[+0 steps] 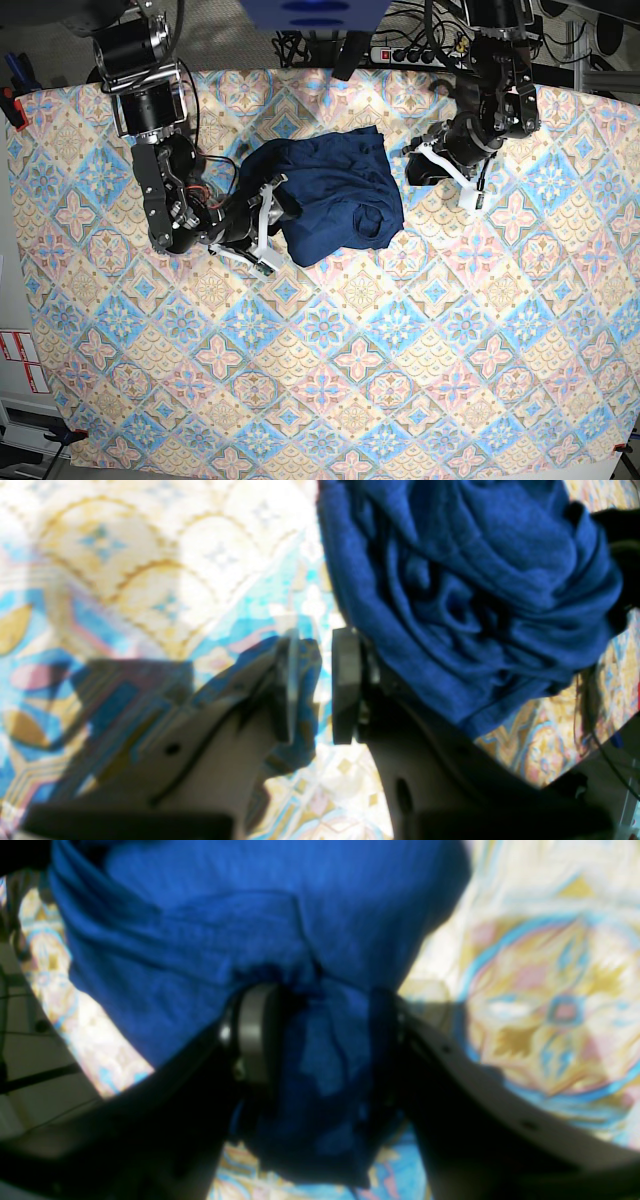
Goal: Fold the T-shirt properly
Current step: 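Regrasp the bundle with the right gripper and press it toward the left gripper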
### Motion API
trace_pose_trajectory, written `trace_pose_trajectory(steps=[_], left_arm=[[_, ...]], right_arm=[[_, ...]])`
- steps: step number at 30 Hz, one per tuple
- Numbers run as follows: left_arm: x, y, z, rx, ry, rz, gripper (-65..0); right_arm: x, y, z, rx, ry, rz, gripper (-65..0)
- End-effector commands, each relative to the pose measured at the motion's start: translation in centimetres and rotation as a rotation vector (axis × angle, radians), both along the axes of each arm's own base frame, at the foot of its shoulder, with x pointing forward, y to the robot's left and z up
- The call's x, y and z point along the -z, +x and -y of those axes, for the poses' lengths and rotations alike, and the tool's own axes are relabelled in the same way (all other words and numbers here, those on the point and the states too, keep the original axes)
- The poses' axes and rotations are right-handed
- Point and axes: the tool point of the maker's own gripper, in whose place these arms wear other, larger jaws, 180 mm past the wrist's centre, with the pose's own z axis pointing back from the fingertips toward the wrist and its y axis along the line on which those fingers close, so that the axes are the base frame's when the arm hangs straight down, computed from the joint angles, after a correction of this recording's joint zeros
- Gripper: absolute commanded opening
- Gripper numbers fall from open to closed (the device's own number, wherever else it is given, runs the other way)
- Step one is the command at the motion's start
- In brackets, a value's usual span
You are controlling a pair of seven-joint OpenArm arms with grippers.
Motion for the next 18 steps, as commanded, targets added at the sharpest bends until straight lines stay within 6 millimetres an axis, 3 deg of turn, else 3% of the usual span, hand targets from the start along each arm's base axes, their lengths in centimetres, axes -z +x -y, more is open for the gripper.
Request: trace_pose_trajectory(steps=[1, 7, 13, 18], left_arm=[[-1.0, 0.9, -0.1, -0.005, -0.012, 0.043, -54.1], [-1.0, 0.9, -0.1, -0.005, -0.012, 0.043, -54.1], [-1.0, 0.9, -0.1, -0.005, -0.012, 0.043, -54.1], [-1.0, 0.9, -0.2, -0.004, -0.009, 0.043, -54.1]], right_arm=[[-1.4, 1.4, -0.4, 0.005, 0.030, 0.045, -37.9], [-1.1, 0.8, -1.0, -0.028, 0.021, 0.038, -38.8], [-0.9, 0.0, -1.7, -0.071, 0.008, 0.031, -57.8], [-1.1, 0.0, -1.9, -0.062, 0.034, 0.026, -59.5]])
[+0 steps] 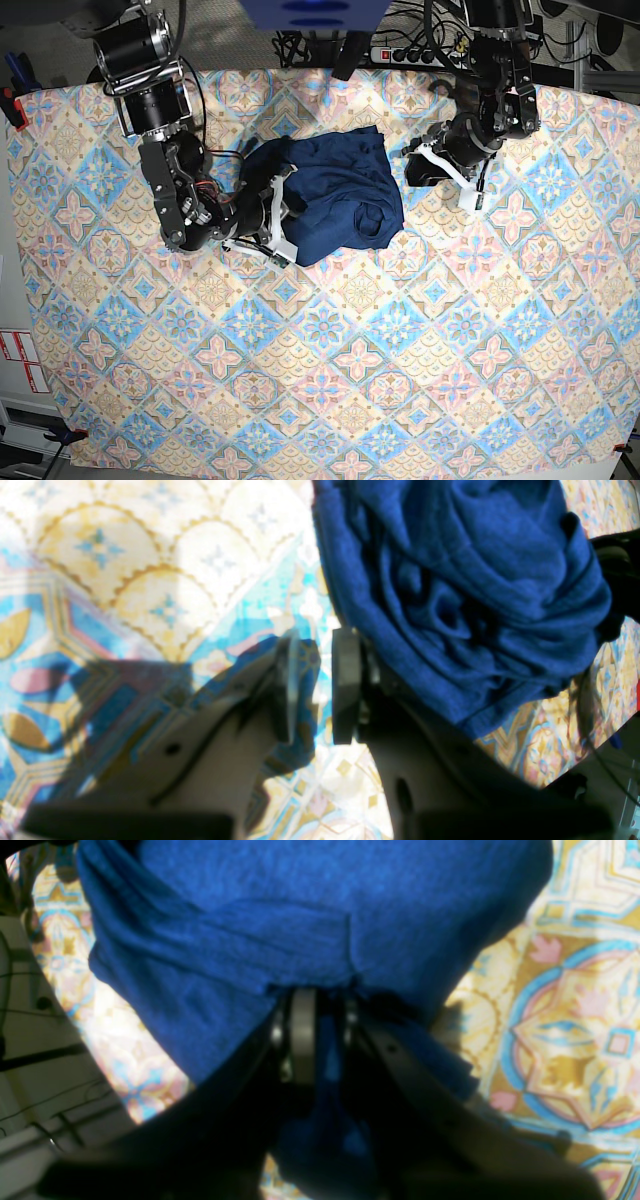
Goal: Fold the T-shirt properly
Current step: 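Regrasp the bundle with the right gripper and press it toward the left gripper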
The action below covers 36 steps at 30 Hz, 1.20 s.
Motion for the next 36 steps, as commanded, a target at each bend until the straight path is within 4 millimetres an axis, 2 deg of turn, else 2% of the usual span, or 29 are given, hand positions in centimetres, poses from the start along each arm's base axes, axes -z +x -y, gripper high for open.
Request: trace_pose_trajectory(steps=[1, 3, 6, 9, 14, 20, 26, 30, 36], left_arm=[[-1.0, 0.8, -0.2, -0.004, -0.009, 0.042, -54.1], [-0.9, 0.8, -0.2, -0.003, -0.008, 0.041, -54.1], [-0.9, 0.8, -0.2, -0.003, -0.008, 0.041, -54.1], [-0.9, 0.8, -0.3, -0.003, -0.006, 0.041, -54.1], [-1.0, 0.8, -0.2, -0.003, -0.008, 0.042, -54.1], [-1.0, 0.8, -0.2, -0.004, -0.009, 0.042, -54.1], [-1.0, 0.8, -0.2, -0.003, -0.008, 0.042, -54.1], [-1.1, 0.9, -0.2, -0.003, -0.007, 0.045, -54.1], [-1.0, 0.8, -0.3, -0.003, -0.006, 0.043, -54.1]], right_arm=[[-1.5, 1.1, -0.5, 0.007, 0.053, 0.030, -59.5], [-1.8, 0.6, 0.0, 0.026, 0.100, 0.005, -60.1], [-3.5, 0.2, 0.0, 0.038, 0.192, 0.006, -60.6], [-5.0, -0.8, 0.2, 0.003, 0.197, 0.051, -60.6], [-6.6, -2.8, -0.8, -0.068, 0.186, 0.090, -60.7], [-8.4, -5.1, -3.1, -0.185, 0.189, 0.138, -60.7], [-8.1, -8.2, -5.3, -0.353, 0.169, 0.124, -60.8], [-8.6, -8.1, -6.3, -0.415, 0.165, 0.150, -60.6], [-8.4, -8.0, -7.4, -0.521, 0.100, 0.200, -59.5]])
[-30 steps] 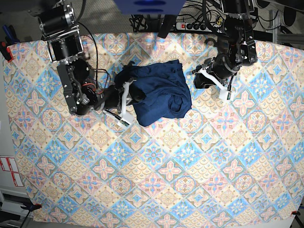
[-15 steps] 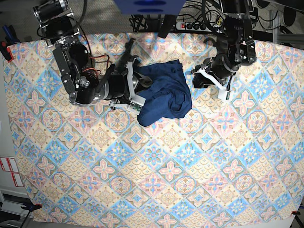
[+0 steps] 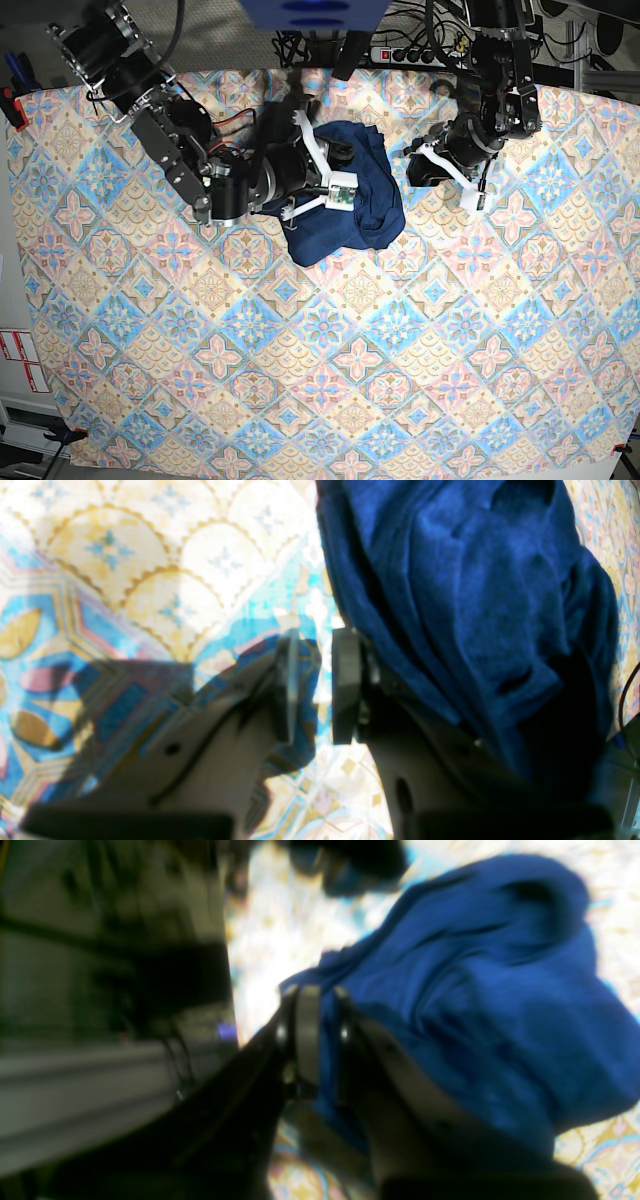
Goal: Fold the T-shirt properly
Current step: 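Regrasp the bundle with the right gripper and press it toward the left gripper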
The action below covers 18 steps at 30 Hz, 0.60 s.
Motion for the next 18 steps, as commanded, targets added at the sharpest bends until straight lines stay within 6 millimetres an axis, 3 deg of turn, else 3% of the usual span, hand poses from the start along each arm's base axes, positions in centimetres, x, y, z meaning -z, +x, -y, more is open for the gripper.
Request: trace_pose_trajectory(steps=[1, 6, 9, 14, 18], left_arm=[[-1.1, 0.9, -0.1, -0.003, -0.010, 0.045, -54.1], [-1.1, 0.9, -0.1, -0.005, -0.010, 0.046, -54.1], [-1.2, 1.0, -1.1, -0.040, -0.006, 0.049, -54.1], [-1.2, 1.0, -1.2, -0.043, -0.006, 0.051, -54.1], [-1.4, 1.1, -1.2, -0.046, -0.009, 0.056, -54.1]], right_arm=[[-1.0, 1.3, -0.5, -0.007, 0.019, 0.049, -58.2], [1.2, 2.7, 1.1, 0.002, -0.105, 0.109, -51.5], [0.9, 4.7, 1.9, 0.062, -0.105, 0.159, -50.8], [1.1, 8.0, 5.4, 0.244, -0.105, 0.152, -50.8], [2.1, 7.8, 4.5, 0.256, -0.097, 0.105, -50.8]])
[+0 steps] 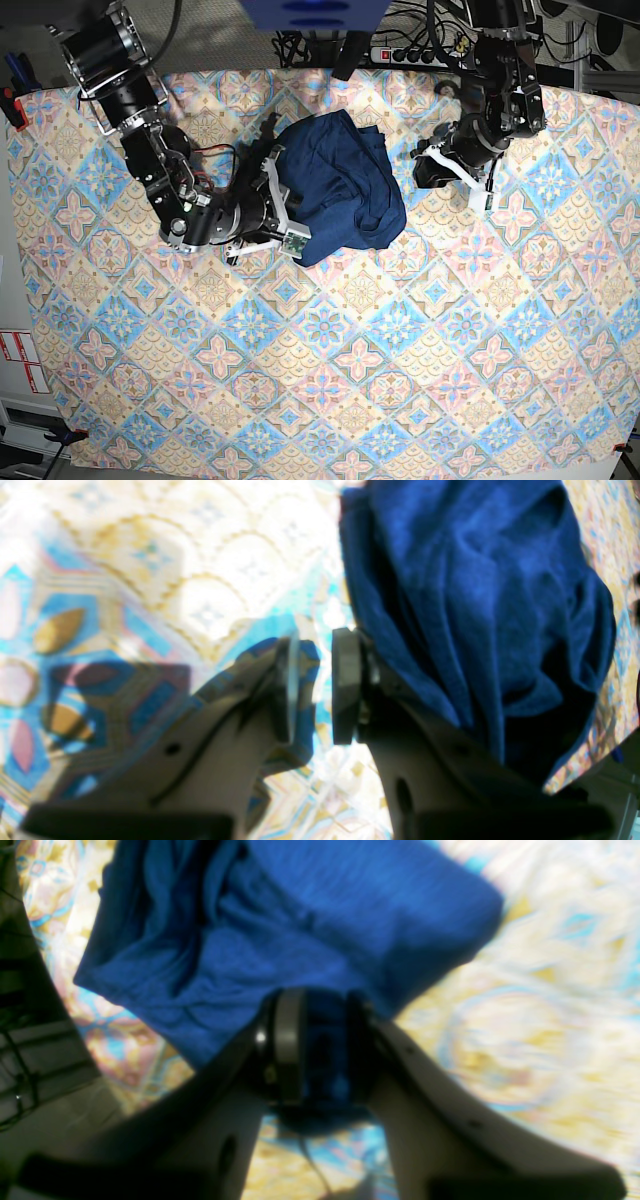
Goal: Fold the T-shirt properly
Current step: 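Regrasp the bundle with the right gripper and press it toward the left gripper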
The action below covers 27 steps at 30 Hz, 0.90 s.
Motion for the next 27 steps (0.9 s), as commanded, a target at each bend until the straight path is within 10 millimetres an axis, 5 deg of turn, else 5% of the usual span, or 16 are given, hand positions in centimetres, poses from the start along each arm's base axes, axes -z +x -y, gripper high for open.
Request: trace_pose_trajectory(steps=[1, 8, 15, 21, 27], left_arm=[[-1.3, 1.0, -0.1, -0.003, -0.007, 0.053, -54.1], [-3.3, 2.0, -1.0, -0.076, -0.057, 0.116, -54.1], [-5.1, 2.7, -2.7, -0.184, -0.172, 0.172, -54.1], [-5.2, 2.6, -3.1, -0.196, -0.182, 0.176, -54.1], [-5.2, 2.6, -3.1, -0.196, -0.182, 0.174, -54.1]], right_arm=[[-1.4, 0.7, -1.8, -0.008, 0.071, 0.021, -50.8], [-1.9, -0.1, -5.6, -0.035, 0.139, -0.004, -50.8], [-0.8, -3.5, -10.0, -0.189, 0.133, -0.054, -50.8], [-1.2, -2.6, -10.0, -0.193, 0.129, -0.032, -50.8], [-4.0, 1.8, -6.2, -0.062, 0.153, 0.072, -50.8]])
